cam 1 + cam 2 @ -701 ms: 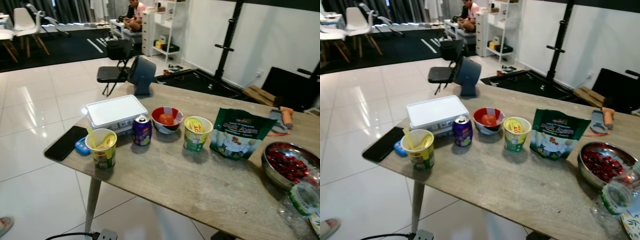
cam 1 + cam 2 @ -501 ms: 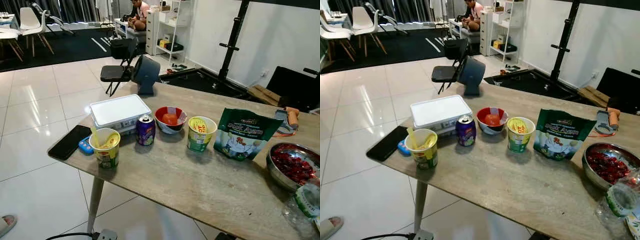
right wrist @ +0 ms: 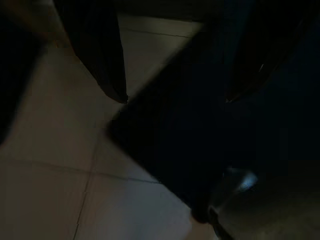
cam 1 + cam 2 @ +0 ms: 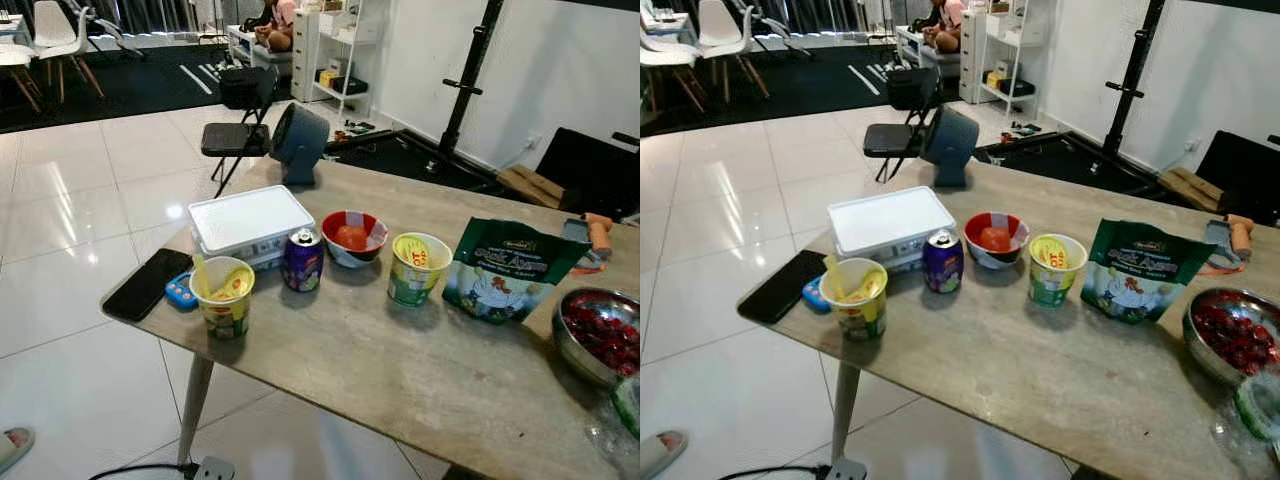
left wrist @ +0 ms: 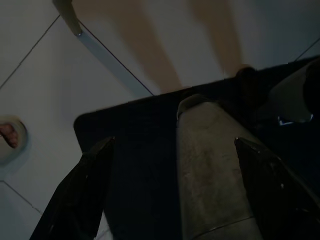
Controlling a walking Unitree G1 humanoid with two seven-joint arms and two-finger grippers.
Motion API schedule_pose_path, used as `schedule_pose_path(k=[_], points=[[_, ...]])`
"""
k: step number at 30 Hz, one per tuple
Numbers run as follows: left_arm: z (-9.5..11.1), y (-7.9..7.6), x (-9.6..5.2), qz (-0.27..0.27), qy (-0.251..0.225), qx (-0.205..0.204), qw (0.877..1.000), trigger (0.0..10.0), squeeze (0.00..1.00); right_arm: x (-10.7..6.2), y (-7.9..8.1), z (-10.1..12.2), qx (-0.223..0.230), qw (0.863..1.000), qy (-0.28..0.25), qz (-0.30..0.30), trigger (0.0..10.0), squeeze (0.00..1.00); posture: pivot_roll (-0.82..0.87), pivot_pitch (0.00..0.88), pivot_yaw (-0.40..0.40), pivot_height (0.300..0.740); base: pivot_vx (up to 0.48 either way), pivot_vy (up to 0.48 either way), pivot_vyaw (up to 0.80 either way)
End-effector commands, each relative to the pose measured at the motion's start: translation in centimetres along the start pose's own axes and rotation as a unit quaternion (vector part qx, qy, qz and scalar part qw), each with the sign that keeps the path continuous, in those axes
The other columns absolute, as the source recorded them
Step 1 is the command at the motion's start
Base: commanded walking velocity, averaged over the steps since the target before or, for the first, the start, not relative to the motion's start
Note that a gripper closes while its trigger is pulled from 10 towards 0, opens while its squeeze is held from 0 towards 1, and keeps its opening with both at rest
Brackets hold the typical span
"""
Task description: Restocking fridge
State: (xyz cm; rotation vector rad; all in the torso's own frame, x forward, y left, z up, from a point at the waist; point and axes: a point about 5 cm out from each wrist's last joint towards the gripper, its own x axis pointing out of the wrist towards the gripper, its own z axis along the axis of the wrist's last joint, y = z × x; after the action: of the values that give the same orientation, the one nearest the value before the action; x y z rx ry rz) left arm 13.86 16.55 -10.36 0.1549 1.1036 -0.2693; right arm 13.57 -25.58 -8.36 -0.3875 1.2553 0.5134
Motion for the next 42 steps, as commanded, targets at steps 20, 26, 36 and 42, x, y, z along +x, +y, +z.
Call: schedule_pose_path(k=[20,26,36,42], points=[[-0.9,-0.7,0.0,-0.013,0.028,0.013,0.999,10.0,0.0,-0.5,-0.6,-3.4,0.132,0.984,0.038,-0.116,10.0,0.0,-0.09,0.0,-0.035,0.74,0.0,0.0,-0.74],[-0.9,-0.9,0.0,-0.014,0.029,0.01,0.999,10.0,0.0,-2.9,-4.6,-4.9,0.228,0.936,0.049,-0.265,10.0,0.0,-0.09,0.0,-0.041,0.74,0.0,0.0,0.0],[-1.1,-0.9,0.0,-0.015,0.031,0.008,0.999,10.0,0.0,-9.0,-10.7,-8.0,0.356,0.81,0.039,-0.464,10.0,0.0,-0.1,0.0,-0.036,0.74,0.0,0.0,0.0],[-0.9,-0.7,0.0,-0.014,0.03,0.014,0.999,10.0,0.0,-16.5,-16.4,-7.7,0.377,0.674,-0.028,-0.634,10.0,0.0,-0.11,0.0,-0.027,0.74,0.0,0.0,0.0]])
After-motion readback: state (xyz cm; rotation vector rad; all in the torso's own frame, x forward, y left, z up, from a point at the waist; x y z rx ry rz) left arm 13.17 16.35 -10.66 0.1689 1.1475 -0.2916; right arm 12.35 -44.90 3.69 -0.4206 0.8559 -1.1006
